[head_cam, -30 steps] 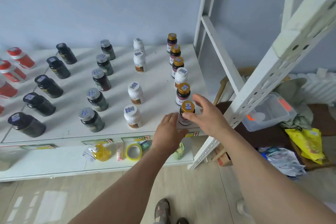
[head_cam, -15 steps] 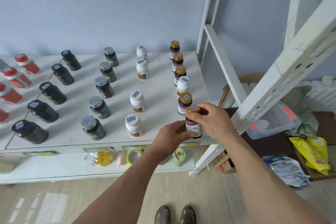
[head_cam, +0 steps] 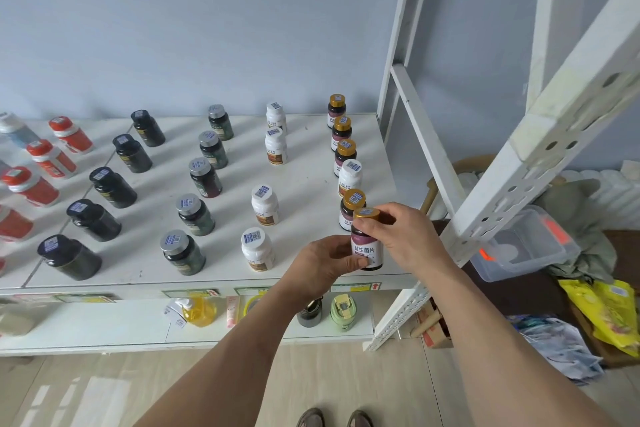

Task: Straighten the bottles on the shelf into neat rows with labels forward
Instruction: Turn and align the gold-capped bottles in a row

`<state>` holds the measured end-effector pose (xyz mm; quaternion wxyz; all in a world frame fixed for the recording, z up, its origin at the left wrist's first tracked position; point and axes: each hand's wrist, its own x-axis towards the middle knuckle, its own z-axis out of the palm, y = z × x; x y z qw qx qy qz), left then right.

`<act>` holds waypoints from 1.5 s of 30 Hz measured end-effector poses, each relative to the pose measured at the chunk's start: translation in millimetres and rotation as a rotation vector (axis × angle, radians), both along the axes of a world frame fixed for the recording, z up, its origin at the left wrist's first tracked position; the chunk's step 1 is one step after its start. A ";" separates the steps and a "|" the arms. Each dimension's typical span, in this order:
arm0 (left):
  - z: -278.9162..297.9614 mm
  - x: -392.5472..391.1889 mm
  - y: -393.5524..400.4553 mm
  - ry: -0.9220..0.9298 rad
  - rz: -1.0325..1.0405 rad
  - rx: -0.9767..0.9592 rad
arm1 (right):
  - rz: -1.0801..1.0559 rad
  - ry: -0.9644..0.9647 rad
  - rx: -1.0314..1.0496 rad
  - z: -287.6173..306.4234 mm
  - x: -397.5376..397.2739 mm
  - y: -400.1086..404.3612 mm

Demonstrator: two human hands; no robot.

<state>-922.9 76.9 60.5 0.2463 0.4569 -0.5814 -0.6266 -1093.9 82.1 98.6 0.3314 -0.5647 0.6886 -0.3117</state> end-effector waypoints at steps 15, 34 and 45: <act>-11.8 13.5 -15.8 -0.891 -0.163 -0.603 | 0.094 -0.027 0.087 -42.1 5.9 10.4; -2.4 3.7 -82.6 -0.852 -0.134 -0.479 | 0.128 0.247 0.182 -13.1 15.3 -80.5; 8.2 -0.8 -112.0 -0.637 -0.140 -0.211 | 0.047 0.210 0.046 16.8 8.7 -93.4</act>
